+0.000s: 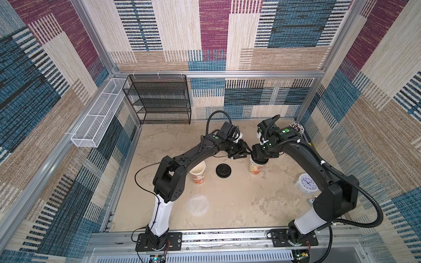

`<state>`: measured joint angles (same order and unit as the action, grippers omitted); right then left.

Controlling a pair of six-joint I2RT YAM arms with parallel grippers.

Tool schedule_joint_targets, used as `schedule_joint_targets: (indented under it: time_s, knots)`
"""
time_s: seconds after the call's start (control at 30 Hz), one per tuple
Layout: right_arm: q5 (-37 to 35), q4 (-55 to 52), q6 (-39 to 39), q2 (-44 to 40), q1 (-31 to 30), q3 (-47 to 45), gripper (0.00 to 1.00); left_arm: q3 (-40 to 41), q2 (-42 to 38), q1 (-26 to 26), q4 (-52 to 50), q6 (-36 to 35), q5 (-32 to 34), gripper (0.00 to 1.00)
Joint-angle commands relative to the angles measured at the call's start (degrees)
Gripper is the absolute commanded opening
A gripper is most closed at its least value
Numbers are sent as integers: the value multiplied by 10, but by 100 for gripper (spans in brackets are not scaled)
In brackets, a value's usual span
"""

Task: Put the leak-proof paper on the milk tea cups
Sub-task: Secure the cup lid on the cup.

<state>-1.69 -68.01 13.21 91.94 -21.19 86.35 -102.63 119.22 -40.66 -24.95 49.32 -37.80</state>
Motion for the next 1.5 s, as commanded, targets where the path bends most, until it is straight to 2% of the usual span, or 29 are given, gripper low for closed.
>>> schedule_joint_targets:
  time_s: [0.0,0.4,0.7,0.93,1.07,1.23,1.47]
  knots:
    - [35,-57,8,14,0,-14,72,-2,6,-4,-27,-7,-6,42]
    - [36,-42,13,6,0,-27,72,36,15,-14,-69,-23,5,39]
    - [39,-25,11,-12,0,-52,73,-18,-22,21,-43,-25,25,47]
    - [41,-25,9,-12,0,-55,73,-41,-22,28,0,-7,-23,61]
    - [43,-24,9,-12,0,-55,73,-66,4,22,-35,-34,-64,69]
    - [47,-21,8,-12,0,-59,73,-74,25,18,-33,-37,-105,75]
    - [52,-17,8,-10,0,-61,74,-104,62,16,-44,-60,-161,77]
